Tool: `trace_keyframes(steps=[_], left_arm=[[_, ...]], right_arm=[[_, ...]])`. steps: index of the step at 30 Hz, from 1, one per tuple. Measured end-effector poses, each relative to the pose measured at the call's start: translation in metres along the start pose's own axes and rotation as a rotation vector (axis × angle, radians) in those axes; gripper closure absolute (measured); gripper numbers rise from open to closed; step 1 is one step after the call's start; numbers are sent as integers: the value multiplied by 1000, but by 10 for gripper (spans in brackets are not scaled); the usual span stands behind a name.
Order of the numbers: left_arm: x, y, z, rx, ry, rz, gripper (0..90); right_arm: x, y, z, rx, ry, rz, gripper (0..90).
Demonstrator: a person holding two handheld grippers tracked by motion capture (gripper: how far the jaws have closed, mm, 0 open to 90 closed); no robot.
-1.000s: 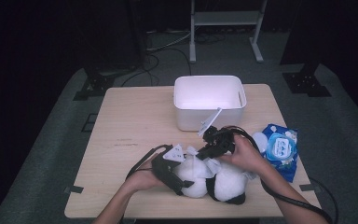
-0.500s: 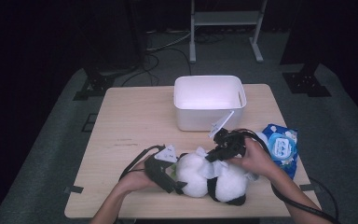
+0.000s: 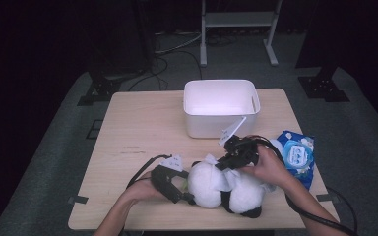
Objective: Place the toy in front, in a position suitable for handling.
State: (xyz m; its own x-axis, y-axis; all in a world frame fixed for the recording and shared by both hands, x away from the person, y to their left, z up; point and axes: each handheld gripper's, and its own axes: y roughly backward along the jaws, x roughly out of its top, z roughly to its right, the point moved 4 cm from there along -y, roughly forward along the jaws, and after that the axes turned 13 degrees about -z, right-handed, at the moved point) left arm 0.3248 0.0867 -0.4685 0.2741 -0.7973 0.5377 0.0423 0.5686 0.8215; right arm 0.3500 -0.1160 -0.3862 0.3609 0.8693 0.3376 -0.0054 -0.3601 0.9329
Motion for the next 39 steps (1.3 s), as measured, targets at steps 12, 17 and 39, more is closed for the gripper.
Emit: trace_keyframes(steps=[12, 17, 39], left_arm=[[2, 1, 2, 11, -20, -7, 130], [3, 1, 2, 10, -18, 1, 130], [8, -2, 0, 44, -7, 22, 130]], right_arm=[[48, -23, -12, 35, 80, -36, 831], [52, -25, -13, 36, 93, -37, 830], [1, 1, -29, -3, 70, -1, 824]])
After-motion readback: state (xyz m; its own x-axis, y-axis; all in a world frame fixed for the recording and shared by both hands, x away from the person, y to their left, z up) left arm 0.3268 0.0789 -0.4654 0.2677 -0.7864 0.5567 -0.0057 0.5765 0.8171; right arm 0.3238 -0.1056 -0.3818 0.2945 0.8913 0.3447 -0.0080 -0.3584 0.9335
